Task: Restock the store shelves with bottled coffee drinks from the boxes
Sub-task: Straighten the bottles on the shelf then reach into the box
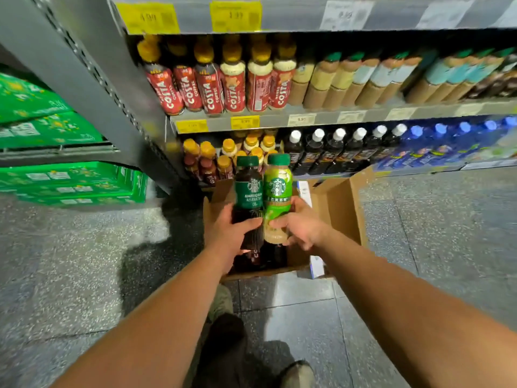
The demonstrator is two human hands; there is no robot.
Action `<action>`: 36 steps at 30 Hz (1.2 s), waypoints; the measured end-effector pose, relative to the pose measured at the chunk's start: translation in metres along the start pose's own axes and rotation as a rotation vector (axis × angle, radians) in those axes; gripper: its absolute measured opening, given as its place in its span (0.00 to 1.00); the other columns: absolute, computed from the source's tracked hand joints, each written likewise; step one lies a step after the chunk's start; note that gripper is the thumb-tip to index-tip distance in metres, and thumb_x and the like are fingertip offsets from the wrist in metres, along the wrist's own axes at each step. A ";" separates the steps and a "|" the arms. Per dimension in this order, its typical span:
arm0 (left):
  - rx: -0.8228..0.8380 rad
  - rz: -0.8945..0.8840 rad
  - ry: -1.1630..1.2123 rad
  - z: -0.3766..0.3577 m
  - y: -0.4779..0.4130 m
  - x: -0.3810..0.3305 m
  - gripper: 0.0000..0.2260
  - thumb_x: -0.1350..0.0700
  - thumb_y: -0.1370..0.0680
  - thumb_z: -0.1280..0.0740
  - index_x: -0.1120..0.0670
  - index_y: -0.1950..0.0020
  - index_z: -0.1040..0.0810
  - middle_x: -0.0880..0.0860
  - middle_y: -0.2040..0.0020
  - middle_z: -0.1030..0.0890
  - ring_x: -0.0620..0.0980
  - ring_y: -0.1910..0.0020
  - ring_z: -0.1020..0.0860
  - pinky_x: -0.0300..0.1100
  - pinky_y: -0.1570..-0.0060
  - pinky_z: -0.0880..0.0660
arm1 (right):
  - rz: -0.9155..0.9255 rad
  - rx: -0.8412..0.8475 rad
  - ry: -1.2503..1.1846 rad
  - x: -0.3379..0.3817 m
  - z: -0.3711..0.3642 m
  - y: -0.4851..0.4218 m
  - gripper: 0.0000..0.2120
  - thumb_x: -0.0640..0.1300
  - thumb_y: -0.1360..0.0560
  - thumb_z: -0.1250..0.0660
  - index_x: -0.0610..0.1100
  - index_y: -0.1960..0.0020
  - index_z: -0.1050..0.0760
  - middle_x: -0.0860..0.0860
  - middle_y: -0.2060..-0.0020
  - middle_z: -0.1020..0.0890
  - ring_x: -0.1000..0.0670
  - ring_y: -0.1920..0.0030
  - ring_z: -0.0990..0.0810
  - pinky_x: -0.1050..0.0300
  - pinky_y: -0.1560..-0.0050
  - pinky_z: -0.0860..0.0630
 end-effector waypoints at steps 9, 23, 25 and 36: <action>0.099 -0.267 0.011 -0.057 0.128 -0.148 0.18 0.64 0.26 0.30 0.53 0.39 0.27 0.56 0.46 0.19 0.54 0.52 0.19 0.50 0.59 0.21 | 0.285 -0.082 -0.101 0.125 0.065 0.131 0.22 0.31 0.35 0.25 0.44 0.47 0.29 0.46 0.52 0.18 0.48 0.56 0.19 0.55 0.60 0.22; 0.161 -0.639 0.012 -0.124 0.281 -0.324 0.20 0.65 0.29 0.28 0.48 0.41 0.26 0.49 0.48 0.17 0.52 0.48 0.19 0.51 0.48 0.22 | 0.653 -0.236 -0.142 0.273 0.153 0.298 0.21 0.31 0.36 0.24 0.48 0.52 0.30 0.45 0.52 0.18 0.45 0.50 0.19 0.46 0.43 0.23; 0.177 -0.654 0.008 -0.136 0.289 -0.335 0.20 0.65 0.29 0.28 0.50 0.41 0.26 0.51 0.47 0.17 0.53 0.48 0.19 0.54 0.45 0.23 | 0.675 -0.250 -0.161 0.281 0.164 0.309 0.21 0.30 0.35 0.25 0.48 0.52 0.30 0.45 0.51 0.18 0.45 0.50 0.20 0.46 0.45 0.23; 0.228 -0.735 -0.025 -0.178 0.282 -0.421 0.19 0.65 0.30 0.27 0.49 0.44 0.25 0.52 0.47 0.18 0.54 0.47 0.20 0.57 0.42 0.24 | 0.729 -0.343 -0.189 0.356 0.213 0.315 0.24 0.30 0.36 0.25 0.41 0.44 0.27 0.44 0.50 0.18 0.44 0.50 0.18 0.47 0.46 0.22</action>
Point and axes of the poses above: each hand's wrist, its own y-axis away from the middle knuckle, its own z-axis out of the back of the hand, x = y × z, the point moved 10 cm from there along -y, towards the middle knuckle
